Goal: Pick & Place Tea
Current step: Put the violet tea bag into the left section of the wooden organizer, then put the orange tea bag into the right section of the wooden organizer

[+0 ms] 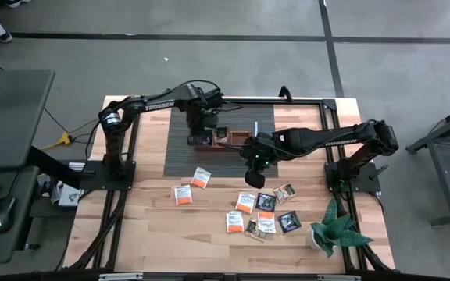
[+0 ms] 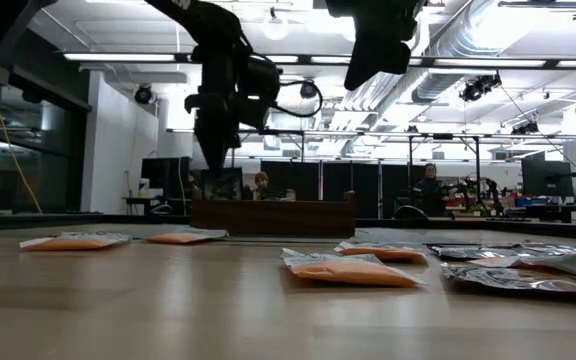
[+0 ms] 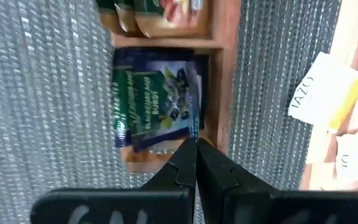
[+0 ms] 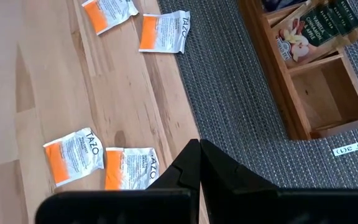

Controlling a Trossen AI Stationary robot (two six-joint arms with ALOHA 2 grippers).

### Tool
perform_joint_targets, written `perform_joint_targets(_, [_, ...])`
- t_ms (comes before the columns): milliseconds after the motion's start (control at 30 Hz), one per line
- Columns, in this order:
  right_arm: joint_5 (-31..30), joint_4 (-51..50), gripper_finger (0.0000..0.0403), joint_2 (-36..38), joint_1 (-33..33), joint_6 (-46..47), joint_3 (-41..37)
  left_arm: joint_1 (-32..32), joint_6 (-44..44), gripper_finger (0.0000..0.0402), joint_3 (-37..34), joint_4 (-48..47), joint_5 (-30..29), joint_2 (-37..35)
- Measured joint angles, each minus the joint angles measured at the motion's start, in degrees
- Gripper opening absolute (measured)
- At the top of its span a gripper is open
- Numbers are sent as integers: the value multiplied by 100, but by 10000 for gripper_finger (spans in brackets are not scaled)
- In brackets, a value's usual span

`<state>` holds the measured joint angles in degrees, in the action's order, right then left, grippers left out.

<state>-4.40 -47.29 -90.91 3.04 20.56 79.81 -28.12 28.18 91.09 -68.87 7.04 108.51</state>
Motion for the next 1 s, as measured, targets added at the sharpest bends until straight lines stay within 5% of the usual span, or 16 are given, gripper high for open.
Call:
perform_joint_targets(300, [4, -4, 0, 0, 1, 0, 0, 0, -139, 13, 7, 91, -3, -13])
perform_joint_targets(700, [4, -3, 0, 0, 1, -2, 0, 0, -571, 112, 7, 138, -55, -16])
perform_joint_targets(833, [-105, 105, 0, 0, 1, -2, 0, 35, -867, 89, 0, 73, 10, -160])
perform_joint_targets(1000, [-154, 336, 0, 0, 1, 15, 0, 338, -962, 9, 0, -47, 149, -467])
